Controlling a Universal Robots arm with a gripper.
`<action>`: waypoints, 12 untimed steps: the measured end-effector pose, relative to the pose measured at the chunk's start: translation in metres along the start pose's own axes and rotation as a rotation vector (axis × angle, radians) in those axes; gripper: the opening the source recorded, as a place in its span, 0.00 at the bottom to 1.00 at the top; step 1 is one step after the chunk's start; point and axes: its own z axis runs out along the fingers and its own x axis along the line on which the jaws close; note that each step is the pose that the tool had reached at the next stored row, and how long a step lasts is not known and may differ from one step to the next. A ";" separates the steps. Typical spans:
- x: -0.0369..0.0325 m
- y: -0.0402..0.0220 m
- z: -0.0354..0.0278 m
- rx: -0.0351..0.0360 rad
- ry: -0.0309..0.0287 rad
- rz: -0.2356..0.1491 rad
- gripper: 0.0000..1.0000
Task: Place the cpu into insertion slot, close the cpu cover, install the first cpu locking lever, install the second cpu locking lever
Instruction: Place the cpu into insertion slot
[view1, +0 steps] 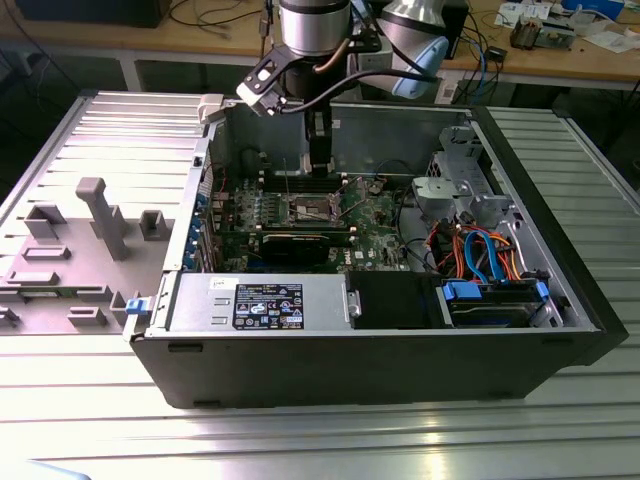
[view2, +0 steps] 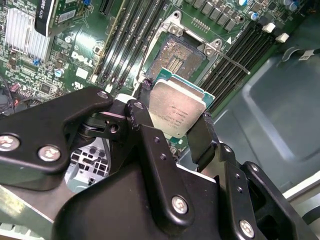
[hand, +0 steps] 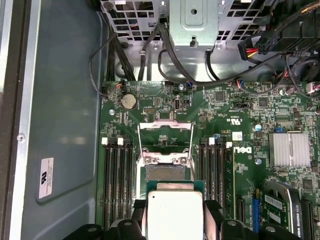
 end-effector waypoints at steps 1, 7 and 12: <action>0.0000 -0.0001 0.0011 0.0000 0.0000 0.000 0.54; -0.0002 -0.0011 0.0118 0.0000 0.0000 0.000 0.54; -0.0003 -0.0013 0.0142 0.0000 -0.0001 0.000 0.54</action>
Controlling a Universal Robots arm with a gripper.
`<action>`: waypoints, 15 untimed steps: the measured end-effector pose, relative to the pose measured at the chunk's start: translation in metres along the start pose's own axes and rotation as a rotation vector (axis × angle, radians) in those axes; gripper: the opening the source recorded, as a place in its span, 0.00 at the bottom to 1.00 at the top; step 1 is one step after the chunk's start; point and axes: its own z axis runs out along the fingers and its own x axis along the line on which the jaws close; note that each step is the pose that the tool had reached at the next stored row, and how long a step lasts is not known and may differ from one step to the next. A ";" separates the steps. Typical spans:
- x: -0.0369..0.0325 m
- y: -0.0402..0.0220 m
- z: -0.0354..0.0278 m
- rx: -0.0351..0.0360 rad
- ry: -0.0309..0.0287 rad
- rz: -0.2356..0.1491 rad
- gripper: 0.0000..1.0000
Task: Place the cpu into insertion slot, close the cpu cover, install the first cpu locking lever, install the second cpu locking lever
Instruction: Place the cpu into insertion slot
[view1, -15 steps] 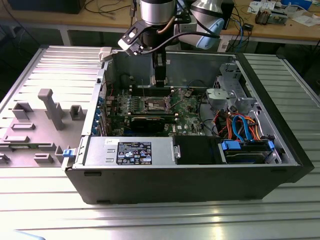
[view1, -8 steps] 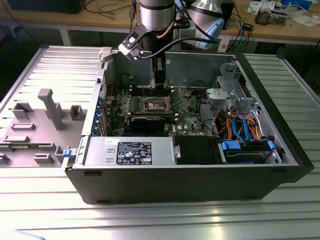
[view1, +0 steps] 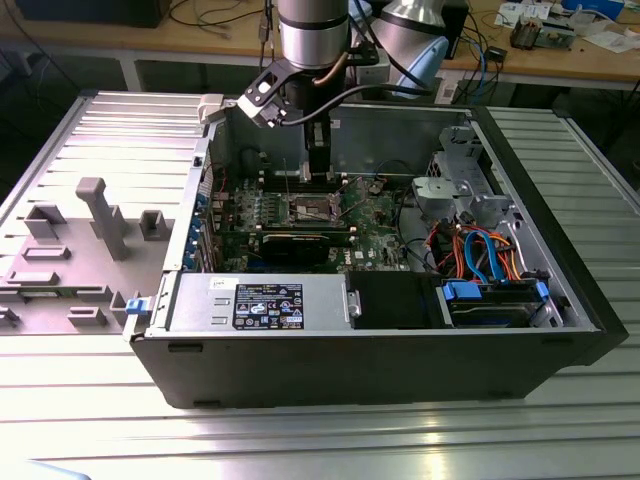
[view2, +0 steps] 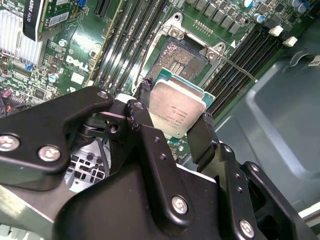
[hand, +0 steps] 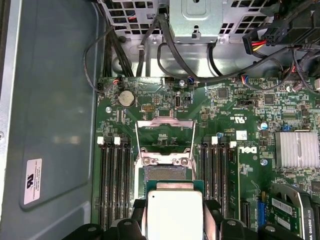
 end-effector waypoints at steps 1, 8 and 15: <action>0.0000 0.0000 0.0000 0.0000 0.0001 0.000 0.54; 0.0000 0.0000 0.0003 -0.0001 0.0001 0.000 0.54; -0.0002 -0.0010 0.0111 -0.0002 0.0021 0.000 0.54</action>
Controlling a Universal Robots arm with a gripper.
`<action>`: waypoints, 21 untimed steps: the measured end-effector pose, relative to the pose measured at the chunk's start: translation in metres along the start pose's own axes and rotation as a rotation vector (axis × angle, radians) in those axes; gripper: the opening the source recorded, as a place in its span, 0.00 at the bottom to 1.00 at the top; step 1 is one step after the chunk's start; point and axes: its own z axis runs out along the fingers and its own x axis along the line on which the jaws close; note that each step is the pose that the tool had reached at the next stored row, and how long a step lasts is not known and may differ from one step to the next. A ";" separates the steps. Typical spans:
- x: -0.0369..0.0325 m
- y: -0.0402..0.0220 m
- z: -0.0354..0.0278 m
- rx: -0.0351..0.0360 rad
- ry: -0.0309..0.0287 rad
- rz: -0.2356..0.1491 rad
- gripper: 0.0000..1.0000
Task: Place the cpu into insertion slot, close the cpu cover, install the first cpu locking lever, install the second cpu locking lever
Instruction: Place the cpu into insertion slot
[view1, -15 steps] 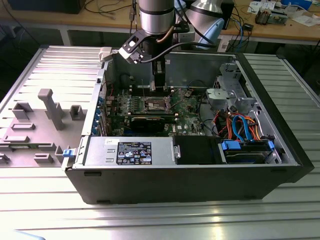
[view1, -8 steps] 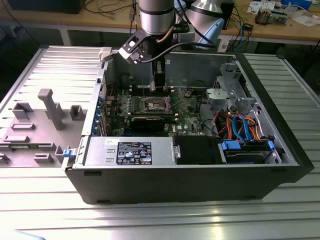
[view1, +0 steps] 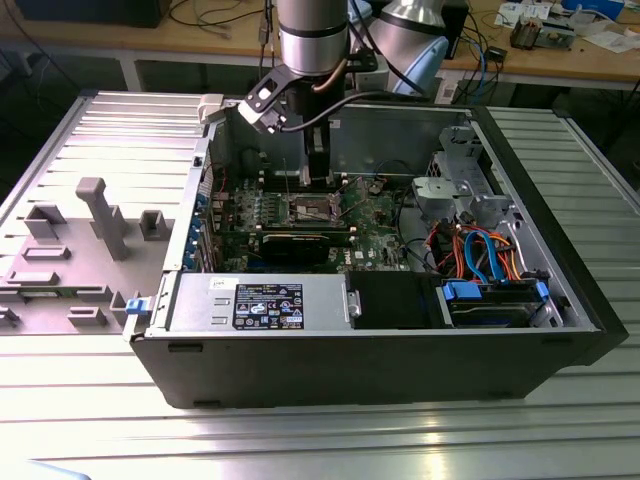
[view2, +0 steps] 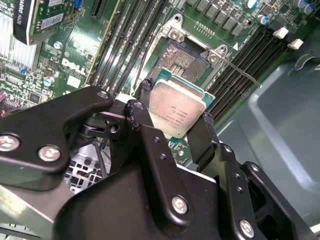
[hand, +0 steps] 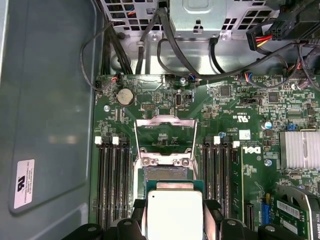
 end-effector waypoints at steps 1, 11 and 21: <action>0.0000 -0.0001 0.0006 0.0002 0.0000 0.000 0.54; 0.0008 -0.0002 0.0017 0.0000 0.0003 0.000 0.54; 0.0012 -0.0007 0.0082 0.0001 0.0002 0.000 0.54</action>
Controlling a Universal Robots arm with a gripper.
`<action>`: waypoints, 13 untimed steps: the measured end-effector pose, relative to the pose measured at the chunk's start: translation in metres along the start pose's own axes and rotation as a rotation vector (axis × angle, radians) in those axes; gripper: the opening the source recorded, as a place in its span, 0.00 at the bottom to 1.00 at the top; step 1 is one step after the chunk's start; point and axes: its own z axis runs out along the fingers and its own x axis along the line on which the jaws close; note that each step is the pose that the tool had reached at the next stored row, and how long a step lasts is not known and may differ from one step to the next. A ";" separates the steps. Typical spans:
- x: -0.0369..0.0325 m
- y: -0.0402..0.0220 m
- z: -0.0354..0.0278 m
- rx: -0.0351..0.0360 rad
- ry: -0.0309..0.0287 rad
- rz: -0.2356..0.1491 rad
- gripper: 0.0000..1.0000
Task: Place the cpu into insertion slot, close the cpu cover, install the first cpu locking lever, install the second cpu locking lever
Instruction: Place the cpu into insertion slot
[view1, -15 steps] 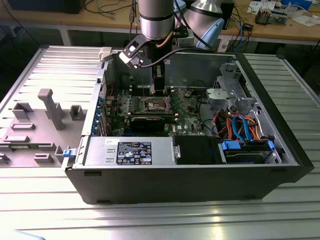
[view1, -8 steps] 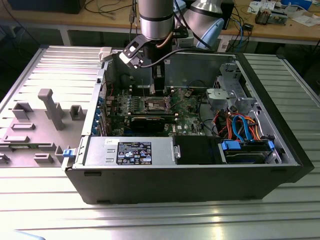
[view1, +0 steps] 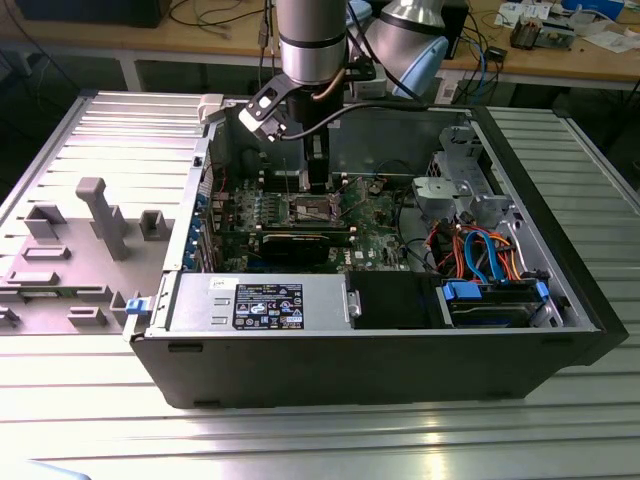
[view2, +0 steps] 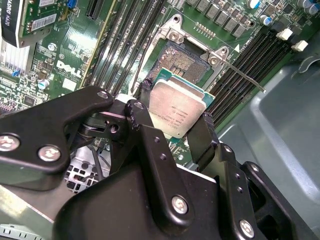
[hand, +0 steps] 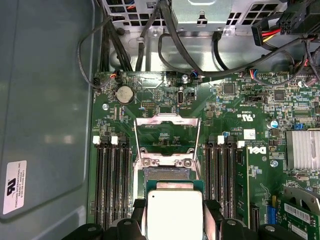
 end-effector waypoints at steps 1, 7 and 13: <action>0.0000 0.0000 0.0000 0.0000 0.0000 0.000 0.54; 0.0000 0.0000 0.0001 -0.0002 0.0000 0.000 0.54; 0.0006 -0.0011 0.0016 -0.0003 0.0000 0.000 0.54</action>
